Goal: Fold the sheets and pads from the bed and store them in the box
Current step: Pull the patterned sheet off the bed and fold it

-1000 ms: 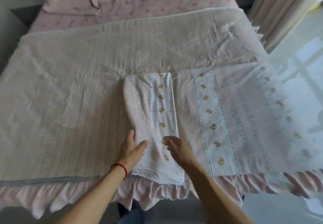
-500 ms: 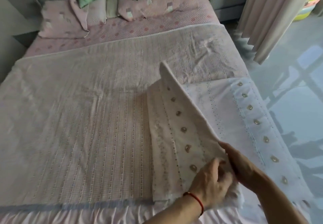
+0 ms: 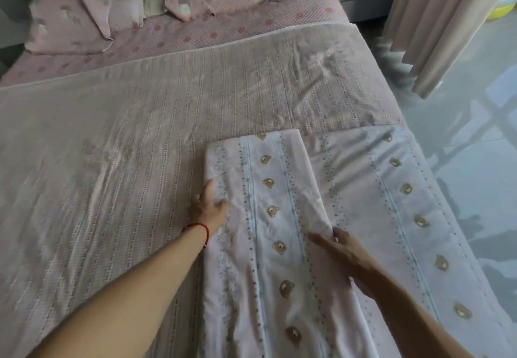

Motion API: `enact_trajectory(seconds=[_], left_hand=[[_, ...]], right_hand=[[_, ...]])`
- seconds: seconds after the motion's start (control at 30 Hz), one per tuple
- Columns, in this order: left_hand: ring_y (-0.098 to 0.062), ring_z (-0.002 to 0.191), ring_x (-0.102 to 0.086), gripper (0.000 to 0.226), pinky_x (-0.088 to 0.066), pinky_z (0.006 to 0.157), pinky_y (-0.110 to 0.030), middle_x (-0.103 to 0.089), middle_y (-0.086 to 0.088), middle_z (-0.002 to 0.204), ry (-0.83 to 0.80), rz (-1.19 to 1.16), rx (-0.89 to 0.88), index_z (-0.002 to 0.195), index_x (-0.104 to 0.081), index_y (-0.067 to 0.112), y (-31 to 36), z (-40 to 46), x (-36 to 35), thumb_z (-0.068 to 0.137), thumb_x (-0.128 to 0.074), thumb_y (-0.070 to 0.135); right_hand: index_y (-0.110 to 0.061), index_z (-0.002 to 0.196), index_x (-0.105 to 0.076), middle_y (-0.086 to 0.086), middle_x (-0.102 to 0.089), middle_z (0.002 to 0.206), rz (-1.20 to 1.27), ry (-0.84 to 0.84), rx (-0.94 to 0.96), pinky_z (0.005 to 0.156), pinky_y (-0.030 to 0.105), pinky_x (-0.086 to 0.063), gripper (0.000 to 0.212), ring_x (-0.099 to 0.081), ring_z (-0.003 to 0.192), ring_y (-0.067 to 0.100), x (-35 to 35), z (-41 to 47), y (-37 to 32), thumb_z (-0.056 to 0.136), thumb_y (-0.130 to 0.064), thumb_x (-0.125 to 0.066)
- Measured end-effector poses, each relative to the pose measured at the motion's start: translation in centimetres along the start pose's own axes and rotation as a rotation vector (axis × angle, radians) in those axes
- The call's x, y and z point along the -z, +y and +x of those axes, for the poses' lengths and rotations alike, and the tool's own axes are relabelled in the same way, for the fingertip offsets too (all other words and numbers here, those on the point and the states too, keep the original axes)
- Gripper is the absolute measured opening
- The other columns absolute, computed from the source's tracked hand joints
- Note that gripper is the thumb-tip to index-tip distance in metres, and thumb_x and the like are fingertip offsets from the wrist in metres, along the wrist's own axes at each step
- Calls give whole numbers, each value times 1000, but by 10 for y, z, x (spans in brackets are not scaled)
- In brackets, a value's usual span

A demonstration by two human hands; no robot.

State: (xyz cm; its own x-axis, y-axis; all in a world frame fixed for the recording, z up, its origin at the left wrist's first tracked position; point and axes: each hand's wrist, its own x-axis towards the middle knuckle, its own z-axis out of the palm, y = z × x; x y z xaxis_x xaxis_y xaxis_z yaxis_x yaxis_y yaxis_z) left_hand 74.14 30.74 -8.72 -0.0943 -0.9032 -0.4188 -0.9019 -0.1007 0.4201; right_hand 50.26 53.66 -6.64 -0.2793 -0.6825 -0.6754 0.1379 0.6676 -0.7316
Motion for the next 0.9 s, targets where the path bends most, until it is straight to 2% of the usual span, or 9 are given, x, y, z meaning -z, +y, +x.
enact_trajectory(seconds=[0.07,0.17,0.23,0.33,0.47,0.6,0.67,0.8,0.9], left_hand=[[-36,146,-33,68,-33,117,-51,-24,-13,164,35,-103,-18,160,-15,39,9,40,-1,101,-50,43],[-28,151,-26,63,-27,121,-47,-21,-3,167,58,-232,-111,161,-17,33,34,66,7,106,-47,32],[-25,153,-22,62,-25,122,-43,-17,0,168,14,-265,-156,161,-18,32,44,78,9,107,-46,25],[-27,152,-25,63,-26,120,-41,-19,-1,168,3,-245,-160,161,-18,32,50,91,7,106,-46,20],[-31,144,-39,66,-34,117,-40,-33,-5,162,75,-252,-70,160,-25,23,50,106,8,101,-55,19],[-33,107,-68,51,-55,98,-53,-71,-14,117,13,-431,10,120,-69,13,38,119,13,71,-72,29],[-30,92,-73,34,-60,87,-55,-75,-9,98,33,-553,12,96,-74,21,33,123,19,64,-69,27],[-31,92,-73,21,-61,82,-55,-75,-8,99,166,-687,-79,87,-72,30,30,120,43,73,-73,15],[-31,96,-72,22,-61,84,-51,-75,-7,101,139,-659,-155,85,-70,34,26,129,46,66,-73,22]], right_hand=[[-24,115,-61,4,-72,108,-27,49,39,85,49,-62,63,-72,96,26,-9,23,1,71,-66,-75],[-24,107,-66,-5,-74,97,-85,143,85,81,41,-60,22,-71,91,17,-25,7,11,92,-41,-68],[-23,103,-68,-9,-75,90,-127,177,68,75,35,-57,14,-70,85,10,-33,-8,24,95,-35,-67],[-24,103,-68,-10,-75,92,-201,208,28,83,43,-59,27,-70,85,11,-34,0,31,89,-47,-69],[-19,93,-75,-3,-78,83,-174,221,53,71,45,-63,59,-75,74,18,-30,37,-2,79,-76,-63],[-15,100,-73,7,-78,90,-16,275,11,78,50,-64,49,-76,80,28,-25,85,-37,88,-61,-69],[-16,115,-69,4,-76,99,35,266,37,79,44,-64,45,-75,88,25,-25,106,-59,87,-50,-76],[-26,110,-68,-2,-76,97,51,296,292,70,35,-64,22,-74,87,19,-28,127,-105,88,-27,-74],[-23,111,-71,1,-75,97,98,358,217,72,38,-63,25,-72,87,22,-30,141,-102,86,-26,-73]])
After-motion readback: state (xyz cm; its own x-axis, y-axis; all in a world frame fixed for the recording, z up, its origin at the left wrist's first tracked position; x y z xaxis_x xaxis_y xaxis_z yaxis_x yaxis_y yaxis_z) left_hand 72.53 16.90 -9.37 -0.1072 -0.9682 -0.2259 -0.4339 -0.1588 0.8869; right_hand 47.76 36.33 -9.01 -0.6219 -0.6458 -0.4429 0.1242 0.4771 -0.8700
